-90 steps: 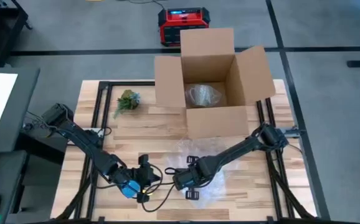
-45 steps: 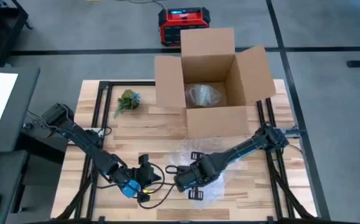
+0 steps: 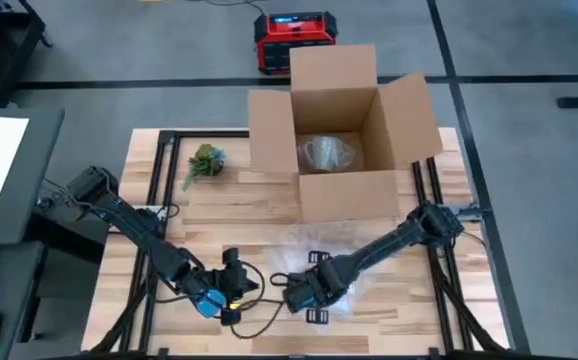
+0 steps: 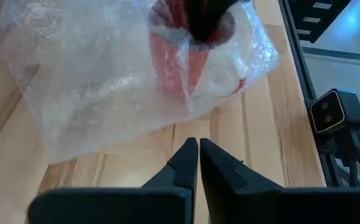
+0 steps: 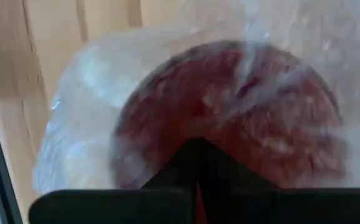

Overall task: Wrap mug
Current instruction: Wrap the red mug with the transparent bubble wrap

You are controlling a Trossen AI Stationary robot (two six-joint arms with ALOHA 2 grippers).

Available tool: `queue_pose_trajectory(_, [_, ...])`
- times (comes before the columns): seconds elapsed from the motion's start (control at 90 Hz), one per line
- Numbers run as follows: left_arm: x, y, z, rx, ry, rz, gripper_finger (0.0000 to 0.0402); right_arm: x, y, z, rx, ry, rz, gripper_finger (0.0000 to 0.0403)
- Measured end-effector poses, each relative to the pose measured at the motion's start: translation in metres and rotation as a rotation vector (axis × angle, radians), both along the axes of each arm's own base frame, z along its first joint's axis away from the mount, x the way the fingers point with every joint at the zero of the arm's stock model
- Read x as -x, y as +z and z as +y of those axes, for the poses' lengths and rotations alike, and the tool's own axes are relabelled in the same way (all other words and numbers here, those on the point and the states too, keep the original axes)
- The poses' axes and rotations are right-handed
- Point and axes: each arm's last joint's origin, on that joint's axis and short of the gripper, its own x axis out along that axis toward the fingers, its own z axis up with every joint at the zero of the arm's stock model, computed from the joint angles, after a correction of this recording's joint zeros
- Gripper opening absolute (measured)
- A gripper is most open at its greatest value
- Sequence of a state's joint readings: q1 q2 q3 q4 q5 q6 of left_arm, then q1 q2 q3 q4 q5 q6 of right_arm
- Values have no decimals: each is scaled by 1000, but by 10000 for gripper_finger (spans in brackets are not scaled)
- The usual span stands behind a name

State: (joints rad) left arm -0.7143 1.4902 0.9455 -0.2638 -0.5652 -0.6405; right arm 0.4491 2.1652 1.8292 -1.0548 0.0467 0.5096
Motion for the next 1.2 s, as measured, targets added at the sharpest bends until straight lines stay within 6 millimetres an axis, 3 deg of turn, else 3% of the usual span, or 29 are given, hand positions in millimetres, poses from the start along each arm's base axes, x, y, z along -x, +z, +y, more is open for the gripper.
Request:
queue_pose_trajectory(0.111, [0,0,0,-4,-3,0,0,-3,-10,-9,-22,-2,-6,0])
queue_pose_trajectory(0.244, [0,0,0,-6,-4,1,0,-7,-7,-14,-30,-11,-14,0])
queue_pose_trajectory(0.578, [0,0,0,-6,-5,1,0,-5,60,10,-4,38,-79,0])
queue_pose_trajectory(0.767, [0,0,0,-5,-5,0,0,-7,76,12,183,10,-219,0])
queue_pose_trajectory(0.856, [0,0,0,-4,-4,0,0,-12,66,6,194,-10,-204,0])
queue_pose_trajectory(1.2, [0,0,0,-6,-5,2,0,-14,-11,-2,145,-4,-13,0])
